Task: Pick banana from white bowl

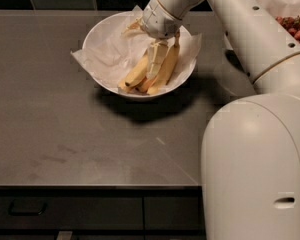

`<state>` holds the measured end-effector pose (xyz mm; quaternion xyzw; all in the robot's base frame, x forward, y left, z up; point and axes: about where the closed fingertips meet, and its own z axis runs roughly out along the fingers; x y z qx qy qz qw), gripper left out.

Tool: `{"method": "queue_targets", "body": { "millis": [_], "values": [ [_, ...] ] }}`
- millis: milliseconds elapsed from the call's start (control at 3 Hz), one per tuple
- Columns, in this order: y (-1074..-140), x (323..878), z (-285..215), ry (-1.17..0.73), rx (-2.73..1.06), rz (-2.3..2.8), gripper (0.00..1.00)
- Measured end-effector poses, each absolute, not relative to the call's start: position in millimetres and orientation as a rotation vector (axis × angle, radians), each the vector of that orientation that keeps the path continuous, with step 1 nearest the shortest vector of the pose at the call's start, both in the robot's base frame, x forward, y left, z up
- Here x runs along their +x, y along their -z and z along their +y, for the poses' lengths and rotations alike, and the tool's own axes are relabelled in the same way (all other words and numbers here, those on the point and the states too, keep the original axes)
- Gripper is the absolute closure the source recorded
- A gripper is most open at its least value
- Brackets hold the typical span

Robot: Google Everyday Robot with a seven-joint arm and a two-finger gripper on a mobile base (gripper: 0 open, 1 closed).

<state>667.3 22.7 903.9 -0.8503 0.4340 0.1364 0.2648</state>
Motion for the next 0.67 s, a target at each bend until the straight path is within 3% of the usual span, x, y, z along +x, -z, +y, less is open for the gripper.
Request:
{"method": "queue_targets", "body": {
  "millis": [333, 667],
  "values": [
    [-890.8, 664.9, 28.7, -0.423, -2.311, 1.156, 0.11],
    [-884.0, 662.5, 30.0, -0.446, -2.304, 1.167, 0.3]
  ]
}}
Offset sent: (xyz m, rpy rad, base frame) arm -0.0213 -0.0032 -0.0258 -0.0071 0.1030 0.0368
